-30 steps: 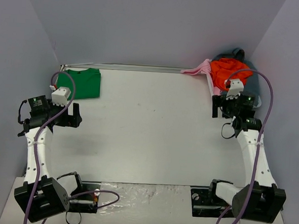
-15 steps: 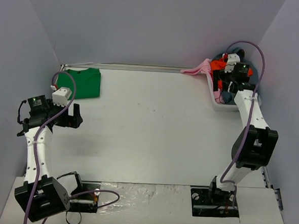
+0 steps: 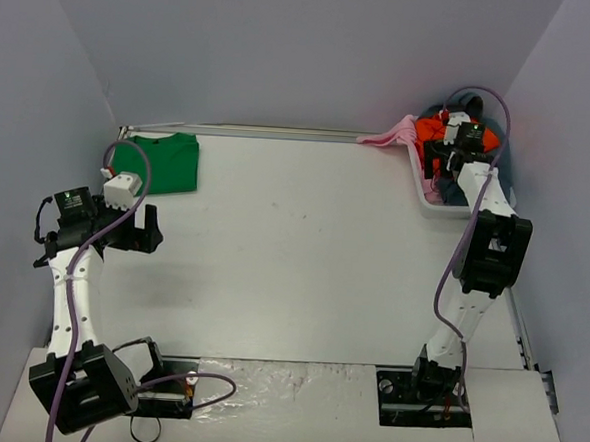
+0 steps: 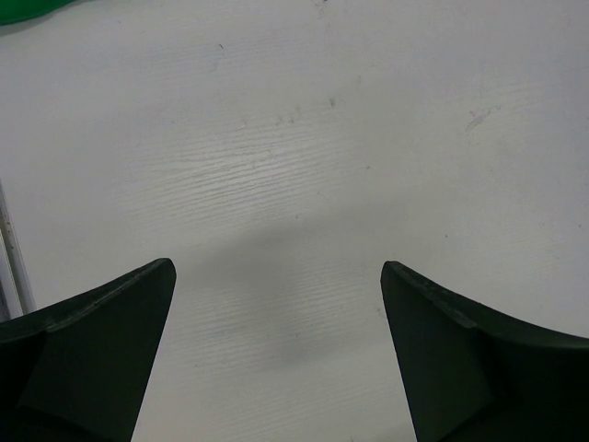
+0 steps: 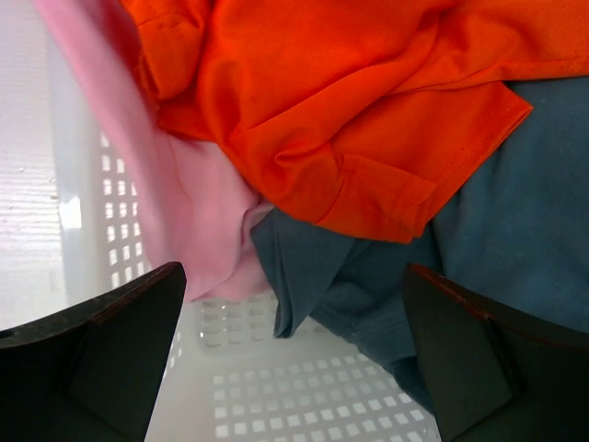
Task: Fold and stack the t-shirts
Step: Grab crumpled tshirt from bin with the right arm
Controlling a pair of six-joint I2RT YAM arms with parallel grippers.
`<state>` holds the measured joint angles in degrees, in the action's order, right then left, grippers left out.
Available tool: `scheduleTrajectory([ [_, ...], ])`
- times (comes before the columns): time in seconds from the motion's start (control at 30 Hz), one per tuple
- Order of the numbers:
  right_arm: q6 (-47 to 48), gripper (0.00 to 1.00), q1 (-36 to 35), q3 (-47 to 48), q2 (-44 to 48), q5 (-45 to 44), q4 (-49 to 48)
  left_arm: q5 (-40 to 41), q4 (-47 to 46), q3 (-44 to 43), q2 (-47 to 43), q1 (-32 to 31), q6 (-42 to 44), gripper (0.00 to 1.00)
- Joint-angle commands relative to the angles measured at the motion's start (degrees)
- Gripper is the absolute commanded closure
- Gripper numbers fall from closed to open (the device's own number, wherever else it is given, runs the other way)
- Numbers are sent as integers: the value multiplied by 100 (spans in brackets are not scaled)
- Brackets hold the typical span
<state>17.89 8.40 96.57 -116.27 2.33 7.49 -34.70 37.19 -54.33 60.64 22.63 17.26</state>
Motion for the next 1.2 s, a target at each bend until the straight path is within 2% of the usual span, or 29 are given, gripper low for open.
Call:
scheduleTrajectory([
  [0.0,-5,0,74,379,-159,-145,-124,-99,43,-201,-61,83,102,6],
  [0.33,-93,1,162,898,-967,-215,-256,-90,34,-175,-35,189,129,6],
  [0.43,-154,8,162,1152,-1204,-250,-265,-64,34,-175,0,215,129,6],
  [0.53,-181,25,170,1355,-1398,-400,-256,-28,34,-175,27,224,120,6],
  [0.67,-216,53,170,1531,-1548,-452,-256,7,34,-192,79,242,138,6],
  [0.73,-225,58,170,1540,-1557,-435,-256,7,34,-192,88,250,138,6],
  [0.9,-286,59,162,1540,-1408,-347,-265,-28,52,-184,114,250,146,6],
  [1.0,-286,80,162,1549,-1337,-329,-256,-46,69,-192,123,259,146,6],
  [1.07,-295,100,170,1549,-1320,-329,-256,-46,78,-201,123,259,155,6],
  [1.17,-321,100,162,1505,-1258,-356,-256,-90,95,-192,115,259,164,6],
])
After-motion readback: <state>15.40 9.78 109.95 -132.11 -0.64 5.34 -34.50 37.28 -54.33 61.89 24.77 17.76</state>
